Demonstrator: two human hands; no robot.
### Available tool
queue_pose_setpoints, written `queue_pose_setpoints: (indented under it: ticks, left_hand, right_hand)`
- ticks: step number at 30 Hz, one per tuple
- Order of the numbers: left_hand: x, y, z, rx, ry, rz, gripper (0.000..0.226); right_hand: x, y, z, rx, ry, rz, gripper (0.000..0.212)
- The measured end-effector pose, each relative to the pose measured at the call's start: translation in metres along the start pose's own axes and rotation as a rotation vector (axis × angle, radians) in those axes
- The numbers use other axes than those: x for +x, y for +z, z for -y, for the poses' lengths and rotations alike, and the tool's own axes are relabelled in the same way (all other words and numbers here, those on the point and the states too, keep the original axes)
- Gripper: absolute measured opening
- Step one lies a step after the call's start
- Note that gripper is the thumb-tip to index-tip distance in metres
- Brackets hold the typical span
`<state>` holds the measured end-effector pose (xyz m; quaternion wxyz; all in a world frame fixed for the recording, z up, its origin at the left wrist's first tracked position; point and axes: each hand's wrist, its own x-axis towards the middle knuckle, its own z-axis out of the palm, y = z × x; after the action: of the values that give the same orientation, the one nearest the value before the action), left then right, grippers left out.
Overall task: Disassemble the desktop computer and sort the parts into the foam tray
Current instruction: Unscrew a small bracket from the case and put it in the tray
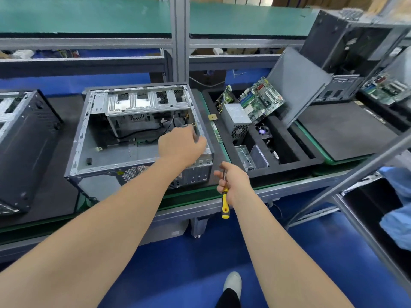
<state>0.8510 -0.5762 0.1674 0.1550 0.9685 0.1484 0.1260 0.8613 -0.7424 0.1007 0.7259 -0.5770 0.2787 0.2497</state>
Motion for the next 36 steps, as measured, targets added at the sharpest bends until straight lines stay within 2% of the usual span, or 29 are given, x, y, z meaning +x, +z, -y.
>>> queue_pose_setpoints:
  ticks: [5,8,13,17,23,28,32,36]
  left_hand:
    - [0.011,0.020,-0.051,-0.049,0.234,-0.181,0.015]
    - [0.020,0.037,-0.085,0.004,0.312,-0.082,0.017]
    - [0.040,0.081,-0.128,-0.386,0.020,0.315,0.028]
    - [0.046,0.126,-0.130,-0.394,-0.114,0.446,0.032]
    - [0.052,0.167,-0.128,-0.424,-0.221,0.431,0.026]
    - [0.064,0.172,-0.128,-0.392,-0.266,0.429,0.026]
    - [0.075,0.163,-0.127,-0.385,-0.309,0.401,0.031]
    - [0.079,0.149,-0.120,-0.392,-0.458,0.246,0.039]
  right_hand:
    - [0.027,-0.021,0.041,-0.032,-0.044,-0.002,0.014]
    - [0.050,-0.037,0.065,-0.073,-0.055,-0.023,0.014]
    - [0.095,-0.063,0.091,-0.175,-0.056,-0.029,0.022]
    - [0.132,-0.081,0.101,-0.235,-0.030,-0.013,0.014]
    - [0.166,-0.092,0.109,-0.300,0.042,0.044,0.016]
    - [0.178,-0.089,0.113,-0.344,-0.004,0.053,0.025]
    - [0.175,-0.069,0.133,-0.211,0.037,0.129,0.013]
    - [0.169,-0.036,0.142,-0.078,0.053,0.266,0.013]
